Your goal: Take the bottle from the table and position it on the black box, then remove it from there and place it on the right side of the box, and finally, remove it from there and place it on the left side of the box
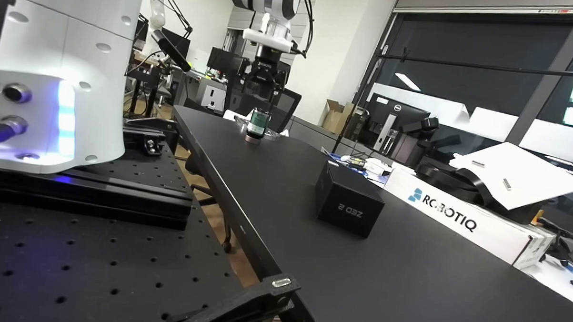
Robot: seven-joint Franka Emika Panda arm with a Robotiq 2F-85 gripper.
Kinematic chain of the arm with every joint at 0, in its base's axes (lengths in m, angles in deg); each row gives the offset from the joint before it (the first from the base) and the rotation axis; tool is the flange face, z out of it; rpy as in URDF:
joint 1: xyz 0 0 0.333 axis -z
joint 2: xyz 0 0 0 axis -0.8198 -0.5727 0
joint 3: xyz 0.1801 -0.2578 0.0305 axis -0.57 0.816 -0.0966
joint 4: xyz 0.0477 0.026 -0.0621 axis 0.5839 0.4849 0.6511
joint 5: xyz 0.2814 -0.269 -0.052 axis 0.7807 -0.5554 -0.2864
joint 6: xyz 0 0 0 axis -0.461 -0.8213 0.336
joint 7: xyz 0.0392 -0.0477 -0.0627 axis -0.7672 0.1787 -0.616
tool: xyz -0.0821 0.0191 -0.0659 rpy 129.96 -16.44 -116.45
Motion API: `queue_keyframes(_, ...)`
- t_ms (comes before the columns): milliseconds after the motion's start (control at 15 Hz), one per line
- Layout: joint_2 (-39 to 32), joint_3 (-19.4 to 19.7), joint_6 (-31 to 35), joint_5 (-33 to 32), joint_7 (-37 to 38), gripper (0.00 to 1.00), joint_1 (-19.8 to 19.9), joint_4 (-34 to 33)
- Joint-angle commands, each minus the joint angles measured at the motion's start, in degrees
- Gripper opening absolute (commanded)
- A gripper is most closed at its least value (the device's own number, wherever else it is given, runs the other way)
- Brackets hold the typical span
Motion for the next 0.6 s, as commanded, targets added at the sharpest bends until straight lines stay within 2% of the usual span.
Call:
queue_keyframes(0,-1.13,1.92,4.32,-2.94,7.21,1.0,-1.7,-0.94)
queue_keyframes(200,-1.41,3.67,6.62,-6.3,11.28,1.0,-2.95,-0.92)
queue_keyframes(333,-1.14,4.95,5.66,-8.98,14.37,1.0,-3.94,-0.99)
queue_keyframes(400,-0.87,3.39,6.32,-5.87,9.48,1.0,-2.43,-0.09)
queue_keyframes(533,-0.88,3.51,6.32,-6.07,9.41,1.0,-2.52,0.0)
